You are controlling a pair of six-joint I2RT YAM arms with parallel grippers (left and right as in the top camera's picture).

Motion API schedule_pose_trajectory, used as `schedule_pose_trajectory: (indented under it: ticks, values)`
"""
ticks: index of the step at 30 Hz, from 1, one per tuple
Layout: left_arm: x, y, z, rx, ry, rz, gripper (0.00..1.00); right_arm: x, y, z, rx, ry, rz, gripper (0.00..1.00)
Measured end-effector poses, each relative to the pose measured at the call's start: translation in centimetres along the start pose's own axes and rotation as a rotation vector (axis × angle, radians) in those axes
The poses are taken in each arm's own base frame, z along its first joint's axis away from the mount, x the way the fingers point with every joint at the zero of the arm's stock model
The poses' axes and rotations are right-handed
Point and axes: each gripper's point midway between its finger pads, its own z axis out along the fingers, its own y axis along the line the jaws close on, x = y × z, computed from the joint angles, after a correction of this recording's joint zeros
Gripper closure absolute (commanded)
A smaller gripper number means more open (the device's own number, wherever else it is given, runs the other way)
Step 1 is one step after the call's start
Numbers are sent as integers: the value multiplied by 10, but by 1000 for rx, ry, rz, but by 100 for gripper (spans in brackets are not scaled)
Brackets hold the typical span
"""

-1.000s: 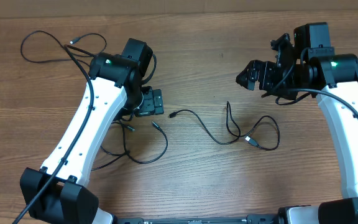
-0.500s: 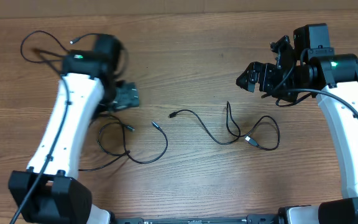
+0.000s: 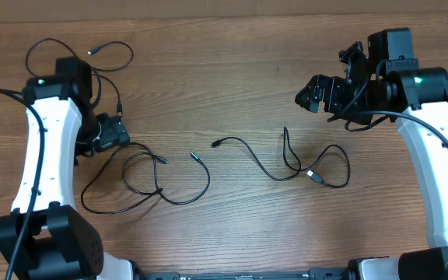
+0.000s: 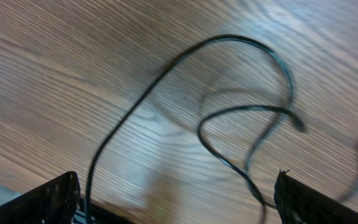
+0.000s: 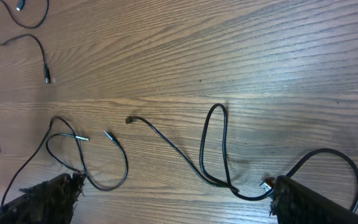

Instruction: Untangle cables

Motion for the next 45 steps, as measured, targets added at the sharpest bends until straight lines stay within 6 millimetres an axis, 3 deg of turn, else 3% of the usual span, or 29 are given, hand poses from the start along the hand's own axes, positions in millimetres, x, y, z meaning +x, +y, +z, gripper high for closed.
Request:
schedule_pose_trajectory:
  ticks: [7, 14, 30, 33, 37, 45]
  values:
    - [7, 10, 19, -67, 18, 29, 0, -1, 0, 0, -1, -6, -3, 1]
    - [-10, 6, 25, -58, -52, 70, 0, -1, 0, 0, -1, -5, -2, 1]
    - [-19, 11, 70, -64, -97, 367, 0, 0, 0, 0, 0, 0, 0, 1]
    - [-20, 10, 78, -66, -109, 421, 1, 0, 0, 0, 0, -1, -1, 1]
    - [-21, 8, 84, -67, -122, 461, 16, -1, 0, 0, 0, -2, -1, 1]
    - [-34, 4, 83, -61, -181, 469, 18, -2, 1, 0, -2, -8, -4, 1]
